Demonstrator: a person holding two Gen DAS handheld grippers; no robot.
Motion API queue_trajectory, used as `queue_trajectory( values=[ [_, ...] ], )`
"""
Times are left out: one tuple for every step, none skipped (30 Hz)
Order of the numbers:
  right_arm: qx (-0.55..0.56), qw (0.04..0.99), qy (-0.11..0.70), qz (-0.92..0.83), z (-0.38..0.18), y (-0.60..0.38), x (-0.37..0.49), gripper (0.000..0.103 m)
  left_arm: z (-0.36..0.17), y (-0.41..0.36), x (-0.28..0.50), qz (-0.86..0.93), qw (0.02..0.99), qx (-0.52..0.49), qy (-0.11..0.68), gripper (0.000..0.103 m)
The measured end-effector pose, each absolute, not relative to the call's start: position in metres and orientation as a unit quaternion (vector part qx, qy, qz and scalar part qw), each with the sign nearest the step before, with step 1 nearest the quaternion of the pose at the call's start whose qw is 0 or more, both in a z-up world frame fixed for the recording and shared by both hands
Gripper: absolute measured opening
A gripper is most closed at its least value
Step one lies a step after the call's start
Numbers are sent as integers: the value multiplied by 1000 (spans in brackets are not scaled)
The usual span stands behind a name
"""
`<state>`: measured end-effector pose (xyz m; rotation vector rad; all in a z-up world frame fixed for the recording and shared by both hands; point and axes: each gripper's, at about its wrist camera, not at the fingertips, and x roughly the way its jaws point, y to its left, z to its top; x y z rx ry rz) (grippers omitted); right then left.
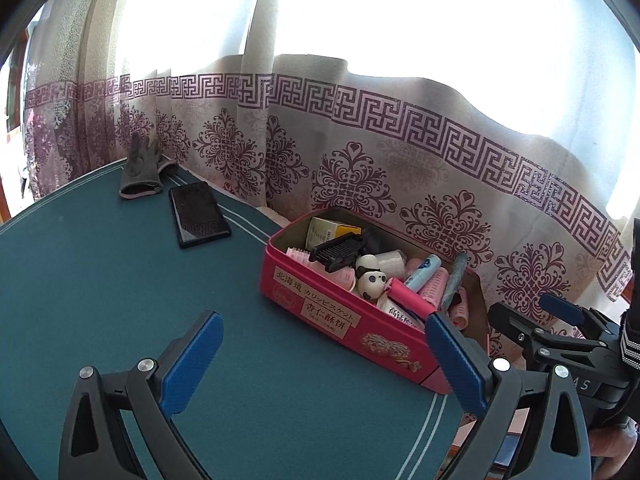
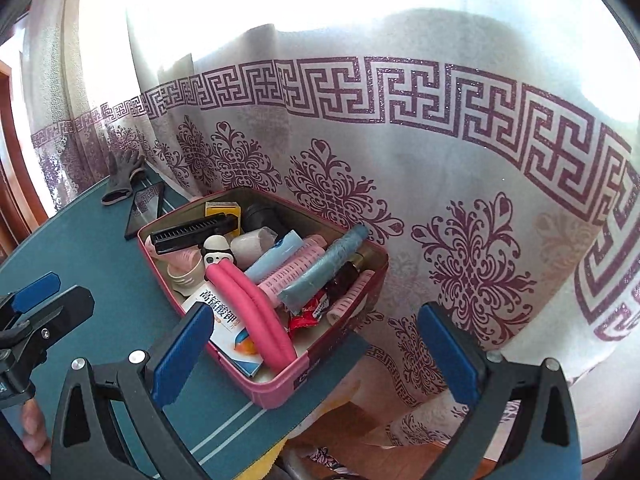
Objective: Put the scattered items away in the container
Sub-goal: 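Open both tools to release the comb and roller and withdraw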
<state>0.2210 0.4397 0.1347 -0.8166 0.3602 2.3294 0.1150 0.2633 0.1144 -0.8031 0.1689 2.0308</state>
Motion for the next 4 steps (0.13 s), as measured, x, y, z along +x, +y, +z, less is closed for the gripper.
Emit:
queue_trajectory(
  values=[
    [-310,308,132,890,134,435,217,102,112,257,109,833,440,-330,70,102],
    [-309,299,125,894,133,429,211,102,110,250,102,841,422,-332,70,102],
    [-311,290,117,898,131,423,206,102,107,241,96,849,405,-333,68,102],
    [-314,279,109,901,129,416,200,102,105,232,88,859,384,-332,69,102]
  ],
)
